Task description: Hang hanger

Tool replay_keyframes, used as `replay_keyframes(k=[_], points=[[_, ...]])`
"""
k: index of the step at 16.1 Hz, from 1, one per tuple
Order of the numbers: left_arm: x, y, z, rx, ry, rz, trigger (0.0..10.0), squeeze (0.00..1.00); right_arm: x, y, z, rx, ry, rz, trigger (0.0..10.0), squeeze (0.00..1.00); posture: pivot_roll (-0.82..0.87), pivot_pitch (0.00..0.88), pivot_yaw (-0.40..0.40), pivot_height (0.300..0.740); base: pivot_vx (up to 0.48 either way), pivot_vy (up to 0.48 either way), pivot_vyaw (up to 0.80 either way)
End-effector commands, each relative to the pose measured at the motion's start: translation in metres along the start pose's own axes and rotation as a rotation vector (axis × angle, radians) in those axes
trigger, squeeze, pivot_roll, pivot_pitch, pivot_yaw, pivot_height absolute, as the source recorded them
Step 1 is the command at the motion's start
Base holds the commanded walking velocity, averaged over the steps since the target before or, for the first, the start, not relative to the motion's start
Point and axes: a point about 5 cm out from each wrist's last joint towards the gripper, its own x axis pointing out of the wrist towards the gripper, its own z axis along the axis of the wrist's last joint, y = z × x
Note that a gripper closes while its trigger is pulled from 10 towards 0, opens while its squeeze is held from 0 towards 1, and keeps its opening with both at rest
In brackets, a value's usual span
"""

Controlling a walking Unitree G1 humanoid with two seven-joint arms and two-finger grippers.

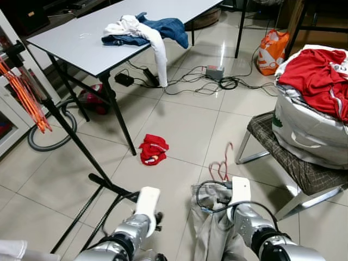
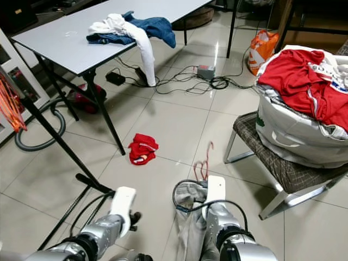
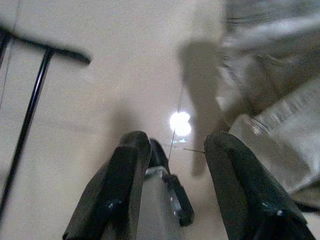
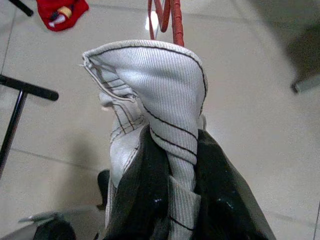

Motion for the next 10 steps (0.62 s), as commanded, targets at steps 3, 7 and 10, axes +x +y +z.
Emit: replay_keyframes(k=[3,7,10], points=[[-0.001,0.017,-0.012,-0.012,0.07,0.062,10.0,0.0,-0.001,0.001,-0.023,-0.031,0.116,0.03,0.0,0.0,-0.13,0.0,0.121,0.74,0.0,0.0,0.0],[-0.004,0.029,-0.033,-0.061,0.152,0.051,10.0,0.0,-0.003,-0.001,-0.036,-0.108,0.192,0.043,0.0,0.0,-0.13,0.0,0.12,0.74,0.0,0.0,0.0],[-0.004,0.029,-0.033,-0.061,0.152,0.051,10.0,0.0,-0.003,-0.001,-0.036,-0.108,0.192,0.043,0.0,0.0,-0.13,0.0,0.12,0.74,0.0,0.0,0.0]])
